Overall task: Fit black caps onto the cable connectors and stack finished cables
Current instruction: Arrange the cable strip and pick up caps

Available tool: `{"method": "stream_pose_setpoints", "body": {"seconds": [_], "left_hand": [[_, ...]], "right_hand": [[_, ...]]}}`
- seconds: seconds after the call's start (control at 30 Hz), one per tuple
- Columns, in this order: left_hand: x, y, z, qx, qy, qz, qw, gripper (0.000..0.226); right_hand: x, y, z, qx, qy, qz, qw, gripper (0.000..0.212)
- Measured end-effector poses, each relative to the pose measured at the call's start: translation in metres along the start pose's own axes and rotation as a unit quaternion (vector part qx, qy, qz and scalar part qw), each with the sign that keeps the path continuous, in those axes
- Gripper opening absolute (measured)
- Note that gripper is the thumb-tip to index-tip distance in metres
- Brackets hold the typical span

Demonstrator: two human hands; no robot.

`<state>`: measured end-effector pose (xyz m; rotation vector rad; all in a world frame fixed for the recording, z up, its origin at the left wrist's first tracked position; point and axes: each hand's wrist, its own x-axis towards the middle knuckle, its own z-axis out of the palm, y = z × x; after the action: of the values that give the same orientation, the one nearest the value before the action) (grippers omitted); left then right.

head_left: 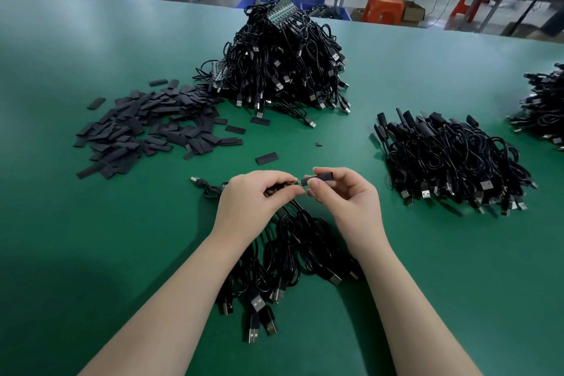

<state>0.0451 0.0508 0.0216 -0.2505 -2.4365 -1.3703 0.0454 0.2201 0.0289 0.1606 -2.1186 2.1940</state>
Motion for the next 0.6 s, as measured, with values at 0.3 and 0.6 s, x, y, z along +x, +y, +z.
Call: {"method": "stream_pose_setpoints", "body": {"seconds": [0.3,0.6], "left_hand": [[-0.0013,-0.0029,0.0026,0.015,-0.041,0.08,0.996,0.027],[-0.0008,-0.0041,0.0019,0.013,0.008,0.022,1.0,0.019]], "right_hand": [[0.0017,0.0003,-0.001,0.02,0.013,0.013,1.0,0.017],[0.0013,0.0015,0.0009,0.032,0.02,0.01,0.999,0.015]]}}
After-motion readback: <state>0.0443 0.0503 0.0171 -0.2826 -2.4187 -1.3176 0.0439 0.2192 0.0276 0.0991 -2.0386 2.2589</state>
